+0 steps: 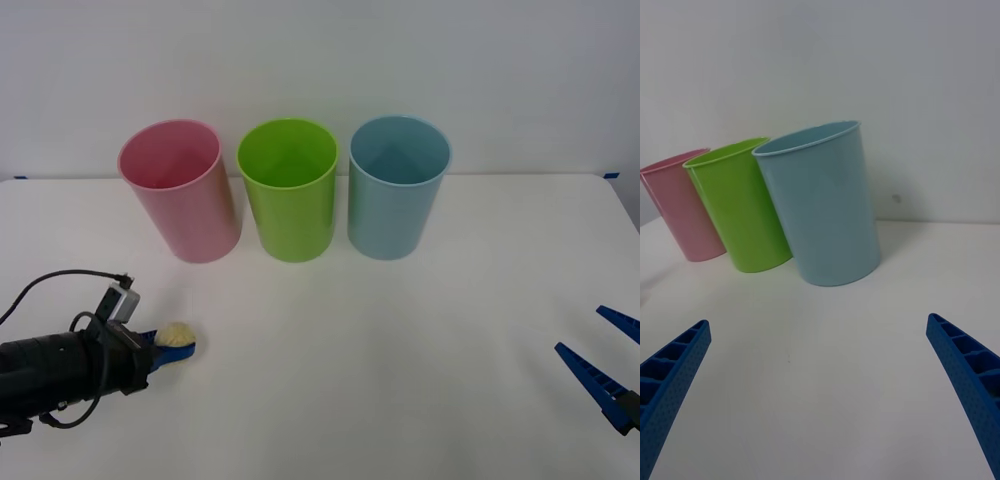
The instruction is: Put cans in the blue bin and PET bottles in the pink bin and trash in the green bin.
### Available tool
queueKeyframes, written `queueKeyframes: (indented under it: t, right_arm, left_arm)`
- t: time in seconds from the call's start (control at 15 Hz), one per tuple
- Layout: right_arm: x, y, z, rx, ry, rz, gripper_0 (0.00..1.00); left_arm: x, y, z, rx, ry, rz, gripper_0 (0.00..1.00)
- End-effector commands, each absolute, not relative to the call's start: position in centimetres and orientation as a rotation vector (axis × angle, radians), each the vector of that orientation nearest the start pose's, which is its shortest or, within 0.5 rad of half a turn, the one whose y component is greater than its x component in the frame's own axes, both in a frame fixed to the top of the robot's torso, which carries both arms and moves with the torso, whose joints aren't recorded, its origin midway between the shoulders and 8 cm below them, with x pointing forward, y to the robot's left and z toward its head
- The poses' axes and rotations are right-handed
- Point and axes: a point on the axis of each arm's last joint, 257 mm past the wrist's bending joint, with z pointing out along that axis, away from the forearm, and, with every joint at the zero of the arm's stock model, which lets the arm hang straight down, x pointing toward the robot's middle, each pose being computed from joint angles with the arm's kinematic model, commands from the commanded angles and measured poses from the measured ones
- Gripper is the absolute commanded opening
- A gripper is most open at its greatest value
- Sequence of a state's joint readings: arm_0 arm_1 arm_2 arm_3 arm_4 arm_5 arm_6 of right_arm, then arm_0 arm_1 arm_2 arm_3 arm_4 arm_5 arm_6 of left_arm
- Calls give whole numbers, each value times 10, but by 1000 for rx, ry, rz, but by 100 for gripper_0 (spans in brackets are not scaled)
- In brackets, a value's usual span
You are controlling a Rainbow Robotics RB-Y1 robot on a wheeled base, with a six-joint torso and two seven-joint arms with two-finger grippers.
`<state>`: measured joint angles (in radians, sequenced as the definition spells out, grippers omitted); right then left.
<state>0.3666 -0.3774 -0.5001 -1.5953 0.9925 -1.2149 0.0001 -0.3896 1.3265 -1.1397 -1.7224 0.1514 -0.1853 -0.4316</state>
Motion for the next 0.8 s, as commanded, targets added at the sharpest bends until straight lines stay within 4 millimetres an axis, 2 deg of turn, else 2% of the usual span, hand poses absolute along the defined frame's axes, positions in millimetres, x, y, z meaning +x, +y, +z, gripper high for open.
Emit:
queueKeyframes:
  t: [0.07, 0.13, 0.27, 0.33, 0.47, 0.8]
  right_arm:
    - [337, -332, -207, -398, 1517, 591, 100]
    - [337, -332, -207, -398, 1517, 591, 100]
    - [337, -332, -207, -398, 1517, 591, 100]
    - [337, -332, -207, -398, 1517, 591, 100]
    - [337, -332, -207, -398, 1517, 591, 100]
    - [337, -332, -207, -398, 1517, 591, 100]
  left_arm:
    - [398, 244, -307, 558, 2095, -633, 0]
    - [397, 242, -305, 540, 2074, -663, 0]
    - [399, 250, -299, 529, 2031, -662, 0]
    - [396, 254, -296, 513, 2019, -670, 0]
    - [388, 250, -289, 476, 1990, -742, 0]
    - [374, 262, -262, 440, 1889, -807, 0]
